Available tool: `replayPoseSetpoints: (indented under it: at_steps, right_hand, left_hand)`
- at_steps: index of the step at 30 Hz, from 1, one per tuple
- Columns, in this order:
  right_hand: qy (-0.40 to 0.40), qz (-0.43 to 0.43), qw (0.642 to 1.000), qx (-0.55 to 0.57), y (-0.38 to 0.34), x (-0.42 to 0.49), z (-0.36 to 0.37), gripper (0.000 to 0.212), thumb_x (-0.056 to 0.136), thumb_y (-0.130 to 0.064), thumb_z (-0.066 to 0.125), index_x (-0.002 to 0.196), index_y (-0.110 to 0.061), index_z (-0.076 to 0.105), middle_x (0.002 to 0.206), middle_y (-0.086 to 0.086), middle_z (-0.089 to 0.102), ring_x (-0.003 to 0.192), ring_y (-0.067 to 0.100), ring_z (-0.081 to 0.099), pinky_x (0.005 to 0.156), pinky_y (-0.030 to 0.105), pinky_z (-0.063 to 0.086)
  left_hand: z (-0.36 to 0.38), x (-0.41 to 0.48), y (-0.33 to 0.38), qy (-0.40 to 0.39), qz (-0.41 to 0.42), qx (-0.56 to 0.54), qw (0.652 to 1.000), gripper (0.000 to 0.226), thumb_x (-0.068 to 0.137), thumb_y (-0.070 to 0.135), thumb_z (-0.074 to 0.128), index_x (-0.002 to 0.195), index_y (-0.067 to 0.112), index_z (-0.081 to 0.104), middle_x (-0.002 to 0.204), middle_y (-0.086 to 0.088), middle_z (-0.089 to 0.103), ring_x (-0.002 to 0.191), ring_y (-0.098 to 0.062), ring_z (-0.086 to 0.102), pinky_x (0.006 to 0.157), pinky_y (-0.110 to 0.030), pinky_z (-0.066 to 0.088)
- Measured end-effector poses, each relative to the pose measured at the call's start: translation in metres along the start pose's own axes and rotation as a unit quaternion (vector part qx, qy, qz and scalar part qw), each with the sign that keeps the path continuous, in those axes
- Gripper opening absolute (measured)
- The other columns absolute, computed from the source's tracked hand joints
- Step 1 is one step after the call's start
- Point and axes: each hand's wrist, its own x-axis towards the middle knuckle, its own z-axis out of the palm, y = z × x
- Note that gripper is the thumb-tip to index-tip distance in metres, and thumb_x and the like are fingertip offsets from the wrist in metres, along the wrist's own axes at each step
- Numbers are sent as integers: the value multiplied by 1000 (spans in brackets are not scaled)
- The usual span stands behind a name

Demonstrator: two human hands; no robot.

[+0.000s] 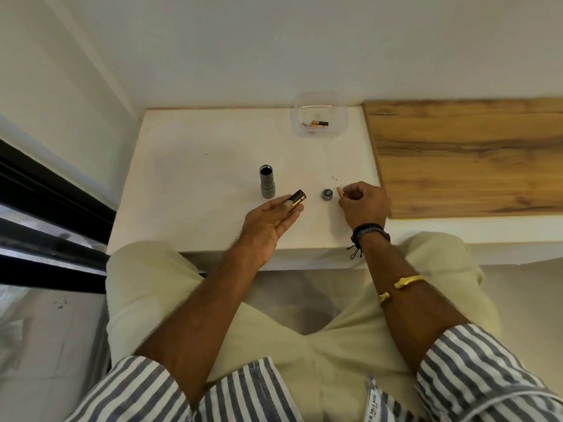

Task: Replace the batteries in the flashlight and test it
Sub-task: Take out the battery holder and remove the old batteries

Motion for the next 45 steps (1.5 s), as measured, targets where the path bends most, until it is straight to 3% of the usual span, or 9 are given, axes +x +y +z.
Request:
replayPoseSetpoints:
  at_steps: [4, 11, 18, 23, 26, 30, 35, 39, 45]
  right_hand:
    - [-1, -11, 999, -47, 1, 2, 4, 12, 82, -16, 75, 92, -19, 78, 89, -2, 78, 87, 17, 72, 80, 33, 60]
    - [-18, -33, 997, -69, 3, 0, 6, 12, 84, -20, 74, 96, -20, 78, 93, -1, 78, 86, 18, 71, 77, 29, 57]
    - [-33, -44, 997, -47, 6, 0, 5, 16, 83, -19, 77, 99, -20, 77, 94, -1, 77, 85, 16, 71, 80, 30, 58]
    - [-36, -45, 997, -44, 6, 1, 4, 18, 84, -18, 78, 102, -19, 76, 98, 0, 77, 84, 15, 69, 84, 35, 59]
    - [-25, -53, 997, -44, 3, -2, 2, 20, 85, -21, 78, 105, -19, 75, 102, -1, 76, 83, 14, 67, 83, 34, 58]
    - [-10, -83, 996, 25, -13, -12, -1, 14, 86, -18, 72, 99, -18, 77, 90, -8, 74, 74, 5, 64, 78, 34, 61]
    - [-125, -48, 973, 186, -34, -32, -4, 13, 88, -11, 71, 97, -16, 78, 74, -1, 73, 68, 13, 70, 56, 27, 58]
    - [-207, -9, 959, 196, -40, -44, 0, 11, 89, -11, 71, 98, -13, 77, 79, 3, 74, 74, 16, 70, 63, 33, 60]
    - [-243, 37, 951, 186, -41, -47, -1, 9, 88, -17, 73, 95, -14, 77, 86, 5, 73, 77, 15, 65, 65, 30, 57]
  left_hand:
    - [1, -2, 0, 8, -46, -54, 997, 24, 94, 7, 63, 113, -7, 62, 112, -26, 70, 105, -32, 70, 88, -35, 58]
    - [6, -6, 4, -17, -91, -73, 993, 32, 96, 11, 59, 124, -6, 57, 120, -24, 67, 114, -33, 66, 98, -38, 53]
    - [6, -8, 7, -48, -90, -16, 995, 30, 101, 12, 50, 129, 5, 56, 124, -16, 67, 111, -25, 67, 89, -34, 50]
    - [7, -8, 7, -87, -63, 35, 994, 26, 104, 10, 41, 125, 11, 56, 132, -15, 63, 121, -27, 62, 96, -38, 46]
    - [7, -9, 9, -97, -56, 38, 993, 33, 105, 11, 42, 136, 15, 50, 133, -16, 63, 123, -28, 61, 100, -41, 44]
    - [7, -8, 10, -109, -35, 49, 992, 44, 104, 10, 42, 145, 25, 42, 133, -18, 62, 122, -29, 61, 101, -41, 44]
    - [9, -5, 5, -67, 45, 124, 989, 31, 103, 5, 46, 134, 8, 51, 125, -21, 65, 117, -33, 64, 102, -45, 49]
    - [8, -5, 1, -32, 101, 180, 978, 29, 100, 0, 50, 128, -2, 57, 116, -20, 65, 111, -36, 65, 102, -48, 50]
    - [10, -9, 0, -7, 143, 230, 962, 31, 94, -3, 59, 125, -2, 62, 112, -17, 69, 106, -37, 68, 99, -49, 52]
